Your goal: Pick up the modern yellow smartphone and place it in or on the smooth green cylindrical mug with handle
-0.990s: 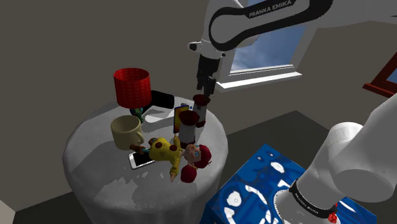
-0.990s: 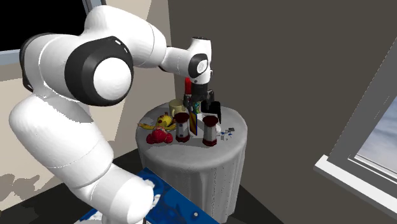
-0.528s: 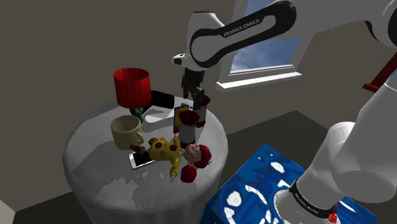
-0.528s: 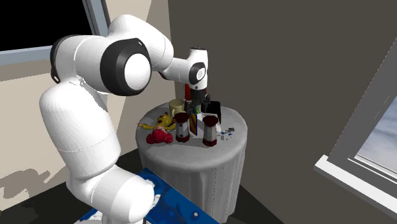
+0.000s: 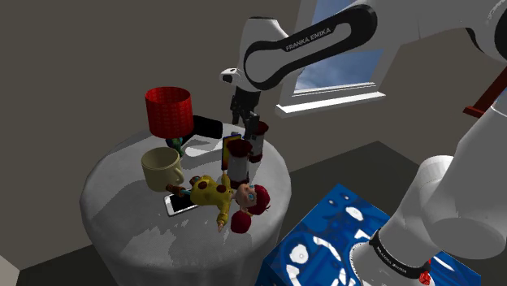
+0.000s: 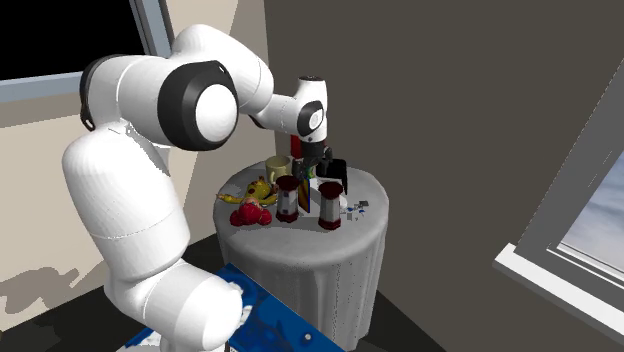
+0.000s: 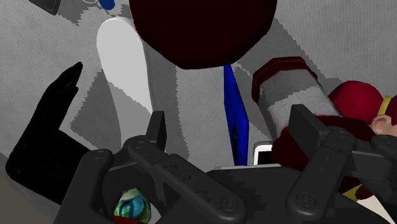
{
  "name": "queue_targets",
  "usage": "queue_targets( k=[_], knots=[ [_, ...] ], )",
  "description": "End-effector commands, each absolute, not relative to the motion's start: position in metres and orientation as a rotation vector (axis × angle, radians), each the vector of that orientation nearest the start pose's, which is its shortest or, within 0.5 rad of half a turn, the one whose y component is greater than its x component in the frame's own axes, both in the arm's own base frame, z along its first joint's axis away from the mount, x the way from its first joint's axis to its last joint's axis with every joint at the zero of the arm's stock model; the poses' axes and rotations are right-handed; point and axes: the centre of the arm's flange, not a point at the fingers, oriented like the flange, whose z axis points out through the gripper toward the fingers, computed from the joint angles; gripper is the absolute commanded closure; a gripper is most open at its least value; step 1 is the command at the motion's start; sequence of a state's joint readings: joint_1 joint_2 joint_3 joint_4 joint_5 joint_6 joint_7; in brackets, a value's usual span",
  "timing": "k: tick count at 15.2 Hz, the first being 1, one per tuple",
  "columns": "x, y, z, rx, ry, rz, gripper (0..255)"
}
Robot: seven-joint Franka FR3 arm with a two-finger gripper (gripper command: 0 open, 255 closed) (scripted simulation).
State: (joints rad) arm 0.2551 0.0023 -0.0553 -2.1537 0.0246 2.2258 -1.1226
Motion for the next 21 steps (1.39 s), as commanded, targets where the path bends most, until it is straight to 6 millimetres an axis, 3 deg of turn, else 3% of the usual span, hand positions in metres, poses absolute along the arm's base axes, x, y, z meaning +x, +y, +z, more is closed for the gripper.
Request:
queue_targets(
  k=[1, 4, 5, 11, 13, 14, 21],
  knots=[
    [0.53, 0.113, 0.378, -2.478, -1.915, -0.036, 0],
    [0.53, 0.113, 0.378, -2.478, -1.915, -0.036, 0],
    [0.535, 0.113, 0.376, -2.477, -1.916, -0.036, 255],
    [0.54, 0.11, 0.378, -2.478, -1.916, -0.036, 255],
    [0.538, 0.119, 0.372, -2.479, -1.916, -0.035, 255],
    [0.53, 0.113, 0.378, -2.478, -1.915, -0.036, 255],
    [0.53, 0.113, 0.415, -2.478, -1.915, -0.036, 255]
  ],
)
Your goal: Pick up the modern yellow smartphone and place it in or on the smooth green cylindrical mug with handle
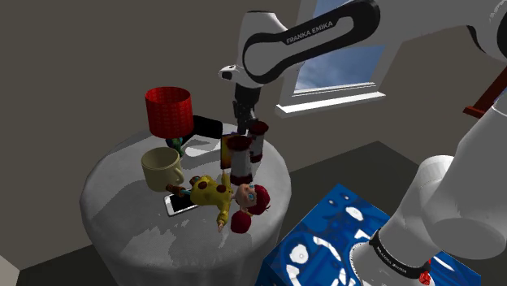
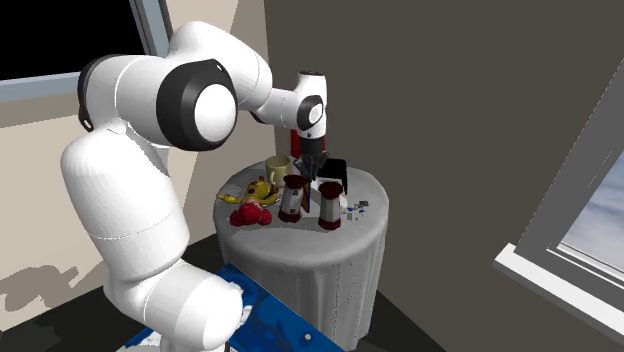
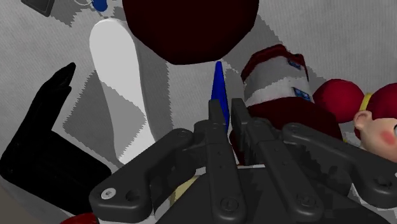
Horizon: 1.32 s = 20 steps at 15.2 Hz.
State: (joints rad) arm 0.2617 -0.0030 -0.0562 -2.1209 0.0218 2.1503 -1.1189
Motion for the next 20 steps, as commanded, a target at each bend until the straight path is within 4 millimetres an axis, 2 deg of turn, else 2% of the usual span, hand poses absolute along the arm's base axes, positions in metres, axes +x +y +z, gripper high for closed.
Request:
queue_targets(
  k=[1, 20],
  knots=[
    [0.53, 0.113, 0.42, -2.478, -1.915, -0.036, 255],
    [0.53, 0.113, 0.521, -2.478, -1.915, -0.036, 255]
  ],
)
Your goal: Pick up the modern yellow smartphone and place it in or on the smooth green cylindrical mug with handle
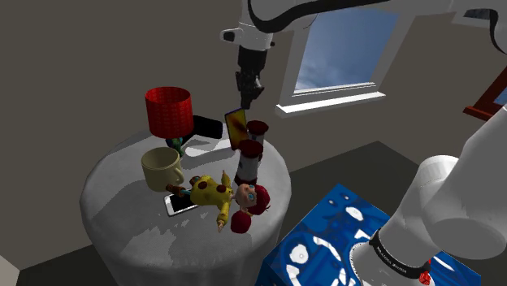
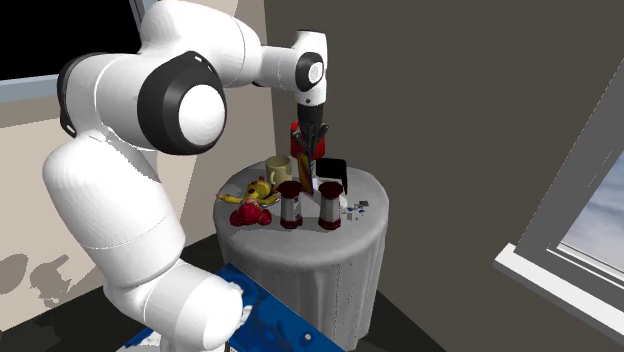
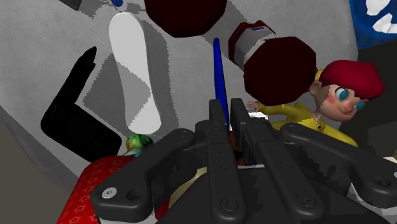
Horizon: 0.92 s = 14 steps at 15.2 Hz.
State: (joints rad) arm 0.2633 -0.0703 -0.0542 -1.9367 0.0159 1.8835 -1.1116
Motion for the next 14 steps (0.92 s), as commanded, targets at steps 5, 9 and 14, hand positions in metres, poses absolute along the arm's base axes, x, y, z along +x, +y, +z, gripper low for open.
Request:
queue_targets(
  k=[5, 9, 14],
  knots=[
    [0.53, 0.113, 0.547, -2.478, -1.915, -0.036, 255],
    [0.543, 0.15, 0.559, -2.478, -1.915, -0.036, 255],
    [0.564, 0.21, 0.575, -2.478, -1.915, -0.036, 255]
  ],
)
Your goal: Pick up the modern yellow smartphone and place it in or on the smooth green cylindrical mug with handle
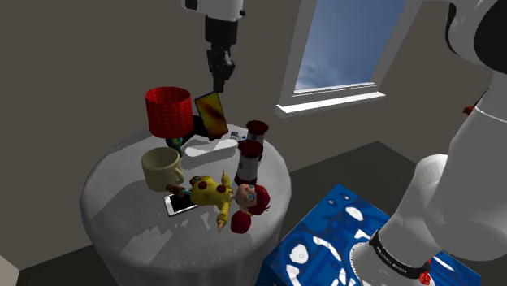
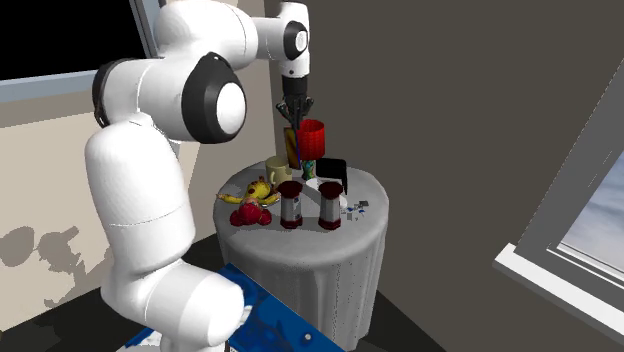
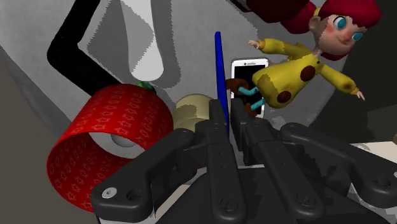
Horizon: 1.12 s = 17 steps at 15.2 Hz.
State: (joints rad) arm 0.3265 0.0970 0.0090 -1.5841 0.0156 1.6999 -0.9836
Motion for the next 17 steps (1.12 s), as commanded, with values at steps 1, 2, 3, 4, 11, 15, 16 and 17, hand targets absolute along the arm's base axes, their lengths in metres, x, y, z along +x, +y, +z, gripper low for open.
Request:
queue_targets(
  k=[1, 2, 3, 4, 11, 15, 16, 17],
  knots=[
    [0.568, 0.222, 0.578, -2.478, -1.915, -0.036, 255],
    [0.572, 0.234, 0.581, -2.478, -1.915, -0.036, 255],
    [0.576, 0.247, 0.584, -2.478, -1.915, -0.036, 255],
    [0.581, 0.259, 0.588, -2.478, -1.915, -0.036, 255],
    [0.601, 0.318, 0.592, -2.478, -1.915, -0.036, 255],
    [0.601, 0.318, 0.571, -2.478, -1.915, -0.036, 255],
    [0.601, 0.318, 0.566, -2.478, -1.915, -0.036, 255],
    [0.601, 0.318, 0.561, -2.478, -1.915, -0.036, 255]
  ],
)
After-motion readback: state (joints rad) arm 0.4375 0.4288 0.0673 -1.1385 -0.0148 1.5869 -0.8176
